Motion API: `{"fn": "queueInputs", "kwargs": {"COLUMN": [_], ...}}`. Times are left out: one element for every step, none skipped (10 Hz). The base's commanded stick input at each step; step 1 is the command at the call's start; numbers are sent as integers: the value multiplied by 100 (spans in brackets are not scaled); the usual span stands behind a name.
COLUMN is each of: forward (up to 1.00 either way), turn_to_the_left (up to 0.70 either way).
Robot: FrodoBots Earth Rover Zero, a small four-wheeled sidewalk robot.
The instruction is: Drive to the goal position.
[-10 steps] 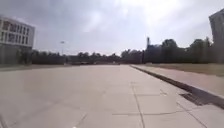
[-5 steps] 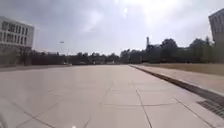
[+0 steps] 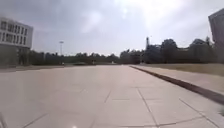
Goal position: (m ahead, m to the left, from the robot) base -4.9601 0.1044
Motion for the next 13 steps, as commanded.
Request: {"fn": "queueInputs", "kwargs": {"forward": [100,100,100,100,100,100,100,100,100,100,100,100,100], "turn_to_the_left": [0,0,0,0,0,0,0,0,0,0,0,0,0]}}
